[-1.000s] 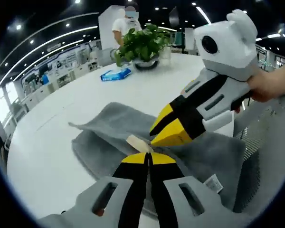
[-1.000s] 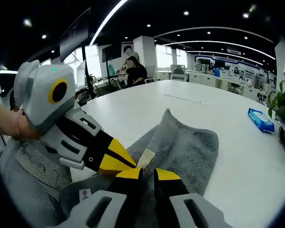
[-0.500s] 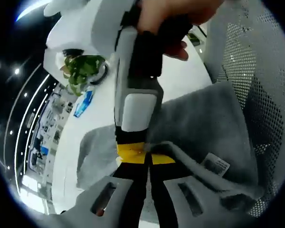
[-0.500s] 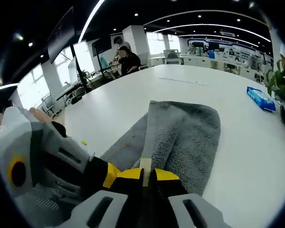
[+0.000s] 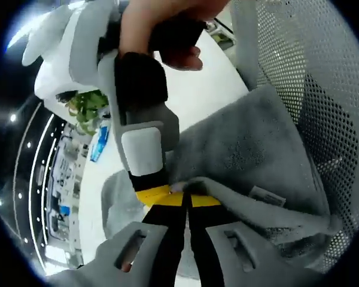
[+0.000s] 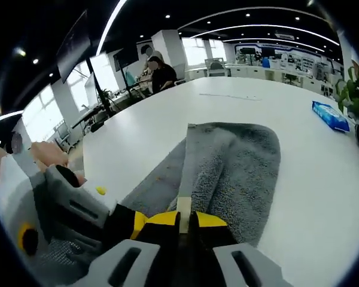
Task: Open the folded towel by lifting each exposed corner and separating the folded layers until the towel lies flat within the target outline without major curled edges
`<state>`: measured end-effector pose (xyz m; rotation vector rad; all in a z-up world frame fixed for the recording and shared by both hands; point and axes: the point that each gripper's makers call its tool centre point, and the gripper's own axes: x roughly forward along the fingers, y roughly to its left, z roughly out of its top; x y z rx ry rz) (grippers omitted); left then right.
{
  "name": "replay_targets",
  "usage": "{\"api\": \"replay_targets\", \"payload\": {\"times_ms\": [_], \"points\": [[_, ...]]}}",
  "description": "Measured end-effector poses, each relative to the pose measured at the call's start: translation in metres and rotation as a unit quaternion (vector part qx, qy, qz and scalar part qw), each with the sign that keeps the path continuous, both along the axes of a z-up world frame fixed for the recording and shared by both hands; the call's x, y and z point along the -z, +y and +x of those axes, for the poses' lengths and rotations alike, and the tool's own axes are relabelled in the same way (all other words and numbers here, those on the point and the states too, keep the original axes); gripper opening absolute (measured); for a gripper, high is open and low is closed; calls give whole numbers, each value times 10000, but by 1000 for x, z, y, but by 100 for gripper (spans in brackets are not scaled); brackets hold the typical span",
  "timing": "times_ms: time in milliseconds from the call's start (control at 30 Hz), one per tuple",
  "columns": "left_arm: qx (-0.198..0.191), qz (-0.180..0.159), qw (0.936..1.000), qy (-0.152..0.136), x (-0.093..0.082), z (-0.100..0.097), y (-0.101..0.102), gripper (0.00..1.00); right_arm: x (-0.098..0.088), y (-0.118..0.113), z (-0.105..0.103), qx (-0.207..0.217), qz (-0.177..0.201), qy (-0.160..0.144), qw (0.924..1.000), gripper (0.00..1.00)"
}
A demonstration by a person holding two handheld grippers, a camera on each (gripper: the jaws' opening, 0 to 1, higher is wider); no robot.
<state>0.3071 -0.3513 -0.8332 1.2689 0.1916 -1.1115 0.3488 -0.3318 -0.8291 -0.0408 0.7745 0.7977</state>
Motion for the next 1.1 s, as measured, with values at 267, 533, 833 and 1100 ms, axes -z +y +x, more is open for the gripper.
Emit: {"api": "replay_targets", "payload": {"times_ms": [267, 533, 833, 1100], "points": [[-358, -588, 9962, 528, -7, 3, 0, 0, 0, 1, -1, -157, -178, -148, 9996, 1], [-3494, -2620, 8839, 1675, -31, 74, 82, 4, -2, -6, 2, 22, -101, -74, 9999, 0], [-4749, -3166, 7614, 3074, 1, 65, 116, 10, -1, -5, 2, 83, -46, 31, 10000, 0], [-4716, -3064, 7634, 3176, 7, 60, 109, 8, -1, -6, 2, 86, -43, 36, 9999, 0]]}}
